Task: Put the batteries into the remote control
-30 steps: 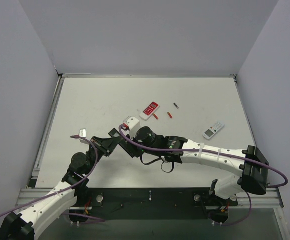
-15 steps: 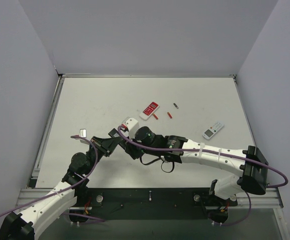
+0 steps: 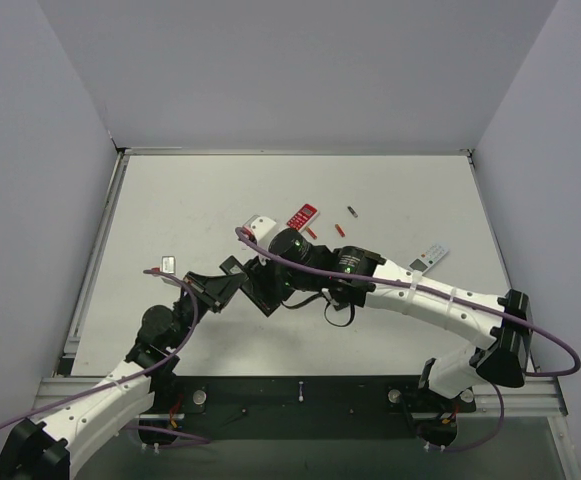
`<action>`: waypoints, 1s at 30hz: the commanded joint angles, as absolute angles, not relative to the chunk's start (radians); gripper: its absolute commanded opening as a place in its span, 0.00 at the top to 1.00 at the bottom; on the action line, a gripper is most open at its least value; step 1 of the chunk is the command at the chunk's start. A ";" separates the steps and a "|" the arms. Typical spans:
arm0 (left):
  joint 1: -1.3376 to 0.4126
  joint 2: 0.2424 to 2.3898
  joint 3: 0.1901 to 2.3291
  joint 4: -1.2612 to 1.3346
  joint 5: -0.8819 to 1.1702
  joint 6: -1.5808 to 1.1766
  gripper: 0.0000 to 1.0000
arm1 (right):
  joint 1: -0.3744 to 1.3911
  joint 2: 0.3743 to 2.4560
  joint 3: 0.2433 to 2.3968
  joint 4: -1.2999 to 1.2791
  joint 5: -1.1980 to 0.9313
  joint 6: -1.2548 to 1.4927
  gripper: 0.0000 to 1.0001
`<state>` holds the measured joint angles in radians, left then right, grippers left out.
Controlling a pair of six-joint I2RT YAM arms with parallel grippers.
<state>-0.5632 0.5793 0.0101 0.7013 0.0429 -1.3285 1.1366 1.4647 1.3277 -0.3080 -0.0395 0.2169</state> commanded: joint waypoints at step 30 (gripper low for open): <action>-0.568 0.623 -0.040 0.819 0.112 -1.299 1.00 | 1.095 1.598 1.476 -0.509 -0.190 0.265 0.84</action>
<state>-0.5632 0.6258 0.0101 0.7349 0.0925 -1.3190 1.0992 1.5776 1.4364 -0.4904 -0.1741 0.2596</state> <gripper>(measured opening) 0.263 0.165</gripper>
